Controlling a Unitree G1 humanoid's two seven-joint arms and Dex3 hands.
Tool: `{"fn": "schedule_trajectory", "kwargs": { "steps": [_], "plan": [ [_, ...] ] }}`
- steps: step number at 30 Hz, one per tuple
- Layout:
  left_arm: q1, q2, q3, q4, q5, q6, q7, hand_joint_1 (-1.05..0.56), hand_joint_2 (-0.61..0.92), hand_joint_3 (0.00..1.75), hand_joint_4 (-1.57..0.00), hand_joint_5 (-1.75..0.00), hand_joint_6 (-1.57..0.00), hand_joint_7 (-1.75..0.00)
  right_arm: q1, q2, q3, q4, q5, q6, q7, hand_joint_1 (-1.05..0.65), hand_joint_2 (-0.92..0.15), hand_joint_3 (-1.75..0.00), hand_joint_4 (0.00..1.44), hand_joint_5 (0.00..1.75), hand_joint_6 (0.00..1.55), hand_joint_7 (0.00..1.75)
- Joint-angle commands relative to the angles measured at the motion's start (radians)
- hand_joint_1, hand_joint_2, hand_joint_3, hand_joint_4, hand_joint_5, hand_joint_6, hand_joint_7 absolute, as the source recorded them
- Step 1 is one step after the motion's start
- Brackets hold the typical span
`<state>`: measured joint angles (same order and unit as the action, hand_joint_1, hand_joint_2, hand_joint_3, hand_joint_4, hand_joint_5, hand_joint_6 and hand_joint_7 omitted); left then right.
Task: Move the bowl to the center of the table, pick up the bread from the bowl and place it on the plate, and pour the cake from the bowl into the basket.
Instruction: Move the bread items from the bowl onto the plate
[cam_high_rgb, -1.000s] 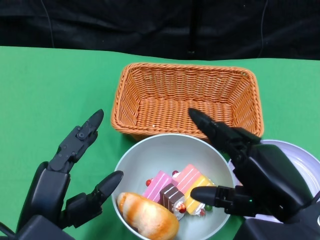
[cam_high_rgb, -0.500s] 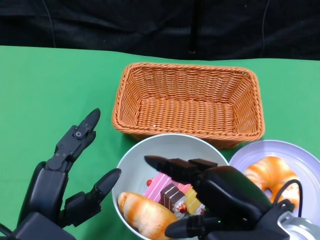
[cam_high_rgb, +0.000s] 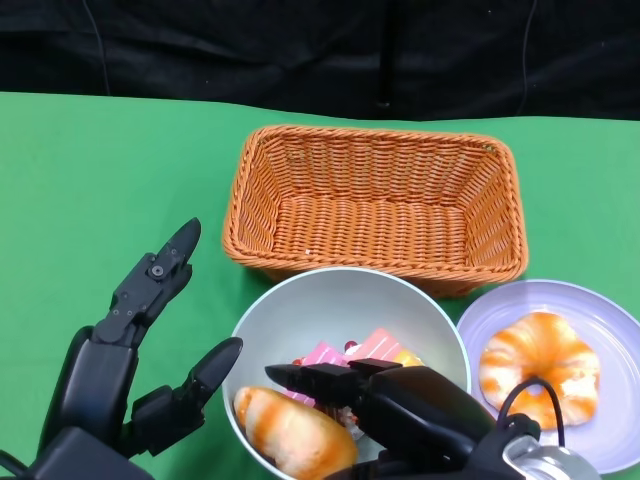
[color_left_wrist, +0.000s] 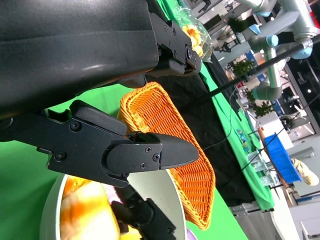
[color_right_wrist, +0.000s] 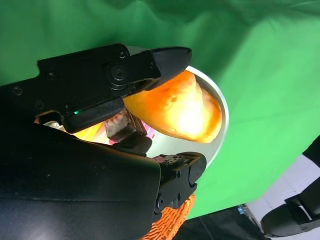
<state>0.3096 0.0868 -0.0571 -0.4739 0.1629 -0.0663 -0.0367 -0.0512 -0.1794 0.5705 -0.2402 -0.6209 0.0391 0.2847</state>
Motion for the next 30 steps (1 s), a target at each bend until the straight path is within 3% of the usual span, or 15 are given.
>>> {"fn": "schedule_trajectory", "kwargs": {
  "steps": [1,5,7,9,10,14,15,16,17,18,22,26,30],
  "plan": [
    [0.009,0.000,0.004,-0.014,0.009,-0.003,0.009,-0.64,0.92,0.48,0.00,-0.64,-0.24,-0.01,-0.018,0.006,0.016,0.051,-0.016,-0.022,-0.023,-0.65,-0.92,-0.09,0.28,0.35,0.25,0.09],
    [0.008,-0.004,0.002,-0.015,0.009,-0.001,0.007,-0.64,0.92,0.48,0.00,-0.65,-0.24,-0.01,-0.027,0.019,0.030,0.104,-0.035,-0.066,-0.088,-0.54,-0.92,-0.12,0.34,0.41,0.34,0.13],
    [0.008,-0.006,0.002,-0.014,0.009,0.001,0.006,-0.64,0.92,0.47,0.00,-0.64,-0.24,-0.01,-0.028,0.028,0.035,0.137,-0.046,-0.106,-0.142,-0.42,-0.92,-0.14,0.45,0.49,0.46,0.18],
    [0.008,-0.009,0.001,-0.014,0.010,0.002,0.006,-0.64,0.92,0.47,0.00,-0.64,-0.24,-0.01,-0.029,0.036,0.035,0.165,-0.049,-0.143,-0.188,-0.26,-0.92,-0.16,0.58,0.99,0.69,0.24],
    [0.008,-0.010,0.002,-0.014,0.011,0.003,0.006,-0.64,0.92,0.46,0.00,-0.64,-0.24,-0.01,-0.029,0.037,0.034,0.174,-0.049,-0.154,-0.201,-0.24,-0.92,-0.17,0.58,1.10,0.74,0.24],
    [0.008,-0.012,0.002,-0.014,0.012,0.003,0.005,-0.64,0.92,0.46,0.00,-0.65,-0.24,-0.01,-0.031,0.039,0.032,0.188,-0.051,-0.172,-0.214,-0.21,-0.92,-0.17,0.58,1.21,0.78,0.23],
    [0.008,-0.013,0.001,-0.013,0.014,0.000,0.006,-0.64,0.92,0.46,0.00,-0.65,-0.24,-0.01,-0.029,0.048,0.030,0.211,-0.059,-0.218,-0.283,-0.21,-0.92,-0.17,0.58,1.22,0.79,0.23],
    [0.008,-0.014,0.001,-0.011,0.017,-0.002,0.008,-0.64,0.92,0.46,0.00,-0.65,-0.24,-0.01,-0.028,0.056,0.027,0.234,-0.067,-0.266,-0.350,-0.13,-0.77,-0.52,0.81,1.53,0.88,0.85],
    [0.008,-0.015,0.000,-0.010,0.020,-0.004,0.010,-0.64,0.92,0.45,-0.01,-0.65,-0.25,-0.01,-0.029,0.061,0.024,0.254,-0.074,-0.305,-0.404,-0.10,-0.60,-0.86,0.88,1.64,0.81,1.26],
    [0.008,-0.015,0.000,-0.010,0.022,-0.005,0.010,-0.64,0.92,0.45,-0.01,-0.66,-0.25,-0.01,-0.030,0.064,0.023,0.271,-0.080,-0.332,-0.440,-0.08,-0.47,-1.09,0.92,1.70,0.76,1.52],
    [0.009,-0.014,0.001,-0.011,0.026,-0.004,0.007,-0.64,0.92,0.45,-0.01,-0.66,-0.25,-0.01,-0.037,0.070,0.016,0.306,-0.094,-0.385,-0.505,-0.07,-0.36,-1.28,0.95,1.74,0.72,1.71],
    [0.009,-0.014,0.002,-0.011,0.021,-0.005,0.002,-0.63,0.92,0.45,0.00,-0.66,-0.25,-0.01,-0.045,0.083,-0.005,0.340,-0.101,-0.449,-0.600,-0.07,-0.34,-1.36,0.97,1.75,0.73,1.74],
    [0.010,-0.015,0.001,-0.013,0.021,-0.002,0.002,-0.63,0.92,0.46,0.00,-0.66,-0.25,-0.01,-0.050,0.086,-0.019,0.351,-0.108,-0.469,-0.628,-0.08,-0.30,-1.39,0.97,1.75,0.73,1.75]
  ]
}}
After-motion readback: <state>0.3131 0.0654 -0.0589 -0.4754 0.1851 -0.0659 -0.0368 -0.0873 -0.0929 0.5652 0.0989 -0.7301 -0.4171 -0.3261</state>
